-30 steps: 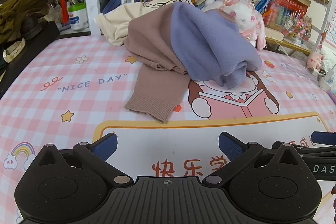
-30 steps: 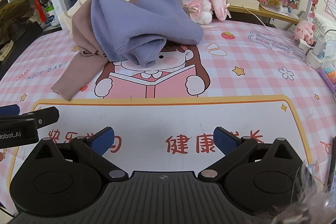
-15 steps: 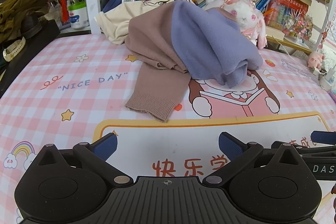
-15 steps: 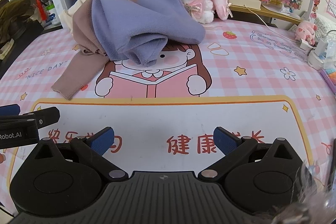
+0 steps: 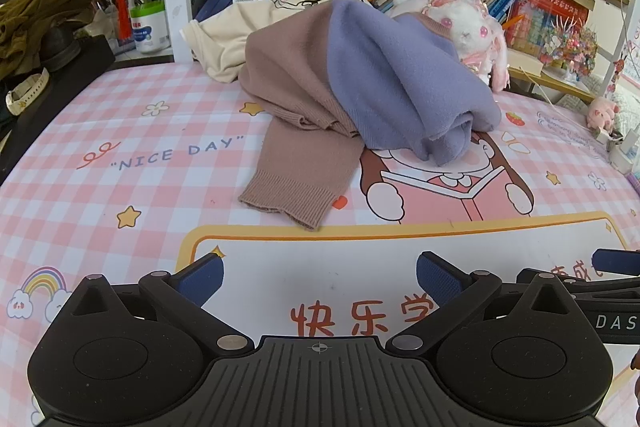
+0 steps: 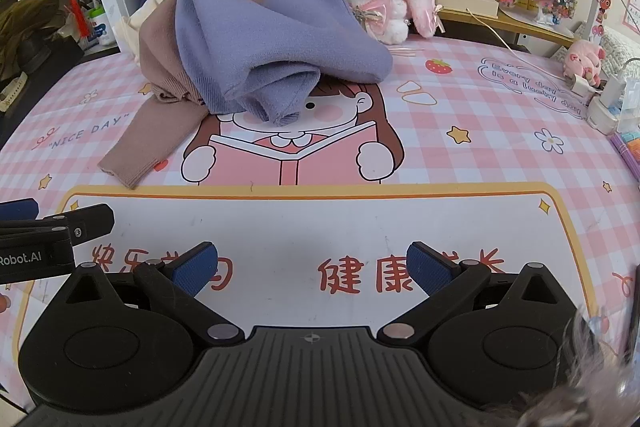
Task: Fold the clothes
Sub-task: 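Move both grippers toward the crumpled lavender-and-mauve sweater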
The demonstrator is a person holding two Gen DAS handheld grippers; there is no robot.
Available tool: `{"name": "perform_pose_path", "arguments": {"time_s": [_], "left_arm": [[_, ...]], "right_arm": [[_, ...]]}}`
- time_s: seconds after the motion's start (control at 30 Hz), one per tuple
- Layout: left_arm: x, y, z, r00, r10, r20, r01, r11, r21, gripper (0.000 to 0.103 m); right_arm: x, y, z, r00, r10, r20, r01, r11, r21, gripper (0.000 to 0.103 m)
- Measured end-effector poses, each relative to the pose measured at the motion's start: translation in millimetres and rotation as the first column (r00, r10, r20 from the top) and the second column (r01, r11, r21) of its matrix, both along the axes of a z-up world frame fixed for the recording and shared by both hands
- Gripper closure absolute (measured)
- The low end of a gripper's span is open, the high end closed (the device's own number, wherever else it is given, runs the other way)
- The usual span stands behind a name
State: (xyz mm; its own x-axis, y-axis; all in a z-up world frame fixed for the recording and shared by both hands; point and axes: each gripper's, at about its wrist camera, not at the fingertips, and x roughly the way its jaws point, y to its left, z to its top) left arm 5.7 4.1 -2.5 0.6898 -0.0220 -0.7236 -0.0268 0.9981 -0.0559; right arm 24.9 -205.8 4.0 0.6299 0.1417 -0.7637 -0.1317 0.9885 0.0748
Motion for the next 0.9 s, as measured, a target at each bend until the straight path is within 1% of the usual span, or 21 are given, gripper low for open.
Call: {"name": "perform_pose_path", "arguments": {"time_s": [0.9], "left_arm": [[0.2,0.3,-1.9,1.000,0.006,-0.020,-0.006,1.000,-0.004,0.000]], "right_arm": [[0.1,-1.1,-0.7,1.000,0.003,-0.005,-0.003,1.000,-0.001,0.001]]}}
